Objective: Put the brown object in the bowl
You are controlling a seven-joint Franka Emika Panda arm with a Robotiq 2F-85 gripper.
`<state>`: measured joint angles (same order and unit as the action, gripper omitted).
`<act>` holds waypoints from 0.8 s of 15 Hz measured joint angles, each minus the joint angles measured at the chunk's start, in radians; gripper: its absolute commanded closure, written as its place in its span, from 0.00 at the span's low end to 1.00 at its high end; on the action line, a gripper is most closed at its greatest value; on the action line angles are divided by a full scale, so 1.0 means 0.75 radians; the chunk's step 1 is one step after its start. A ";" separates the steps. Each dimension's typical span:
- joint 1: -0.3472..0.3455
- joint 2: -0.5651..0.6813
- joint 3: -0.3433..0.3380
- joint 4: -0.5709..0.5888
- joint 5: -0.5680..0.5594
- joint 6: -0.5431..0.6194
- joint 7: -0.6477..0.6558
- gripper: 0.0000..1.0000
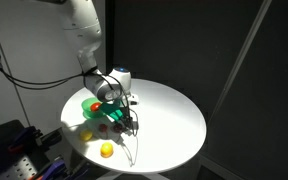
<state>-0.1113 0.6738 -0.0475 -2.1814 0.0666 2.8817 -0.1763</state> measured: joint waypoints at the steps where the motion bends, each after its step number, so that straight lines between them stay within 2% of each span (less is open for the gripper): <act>1: 0.000 0.007 0.000 0.007 0.000 0.000 0.000 0.51; 3: 0.000 0.018 0.000 0.016 -0.001 0.000 0.001 0.68; 4: 0.001 0.020 0.000 0.019 -0.003 0.000 0.001 0.73; 12: 0.005 0.005 -0.006 0.024 -0.054 0.000 0.010 0.75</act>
<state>-0.1073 0.6772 -0.0523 -2.1638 0.0259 2.8816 -0.1688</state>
